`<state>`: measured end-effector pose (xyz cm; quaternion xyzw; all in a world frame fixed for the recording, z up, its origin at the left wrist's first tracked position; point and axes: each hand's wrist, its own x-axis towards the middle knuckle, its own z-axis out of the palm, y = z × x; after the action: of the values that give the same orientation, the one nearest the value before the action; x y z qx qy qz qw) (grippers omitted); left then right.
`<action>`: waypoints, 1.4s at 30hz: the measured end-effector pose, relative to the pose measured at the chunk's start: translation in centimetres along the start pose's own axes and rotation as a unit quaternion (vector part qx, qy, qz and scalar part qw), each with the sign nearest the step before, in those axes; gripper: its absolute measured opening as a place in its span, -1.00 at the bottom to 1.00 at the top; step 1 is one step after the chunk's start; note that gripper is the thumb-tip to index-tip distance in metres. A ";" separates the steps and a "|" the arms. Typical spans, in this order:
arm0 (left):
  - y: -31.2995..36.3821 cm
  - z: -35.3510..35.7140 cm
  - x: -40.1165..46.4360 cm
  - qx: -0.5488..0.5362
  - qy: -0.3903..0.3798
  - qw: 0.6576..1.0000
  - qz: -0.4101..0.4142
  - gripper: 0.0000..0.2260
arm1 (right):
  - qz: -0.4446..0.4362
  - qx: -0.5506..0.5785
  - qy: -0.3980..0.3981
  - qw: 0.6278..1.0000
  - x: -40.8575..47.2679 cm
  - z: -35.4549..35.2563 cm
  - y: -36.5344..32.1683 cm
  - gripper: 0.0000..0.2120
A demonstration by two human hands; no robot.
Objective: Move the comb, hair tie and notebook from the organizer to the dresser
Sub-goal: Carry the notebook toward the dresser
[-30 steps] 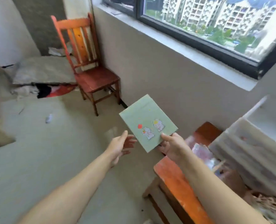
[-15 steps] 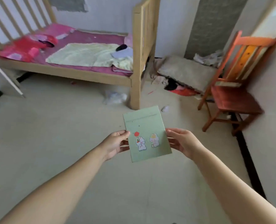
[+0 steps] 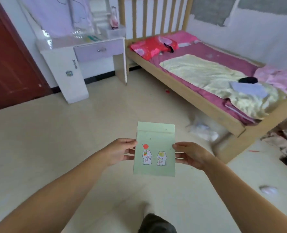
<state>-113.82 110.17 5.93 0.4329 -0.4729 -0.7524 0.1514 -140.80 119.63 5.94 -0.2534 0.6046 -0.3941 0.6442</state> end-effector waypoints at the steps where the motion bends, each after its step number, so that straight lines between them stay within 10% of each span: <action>1: 1.3 -1.7 1.2 -0.009 0.013 1.000 0.001 -0.83 | 0.006 -0.011 -0.014 1.000 2.7 0.4 -2.0 -0.84; 15: 12.4 -29.9 12.3 -0.131 0.277 0.952 0.026 -0.87 | 0.033 -0.159 -0.195 0.967 38.0 20.5 -22.8 -0.86; 42: 48.0 -83.5 47.1 -0.127 0.368 0.920 0.036 -0.89 | -0.034 -0.209 -0.177 0.961 95.5 50.8 -63.1 -0.86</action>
<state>-83.47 7.33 7.60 0.6387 -0.2997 -0.5880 0.3956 -107.75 -1.18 8.43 -0.4687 0.5404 -0.2294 0.6601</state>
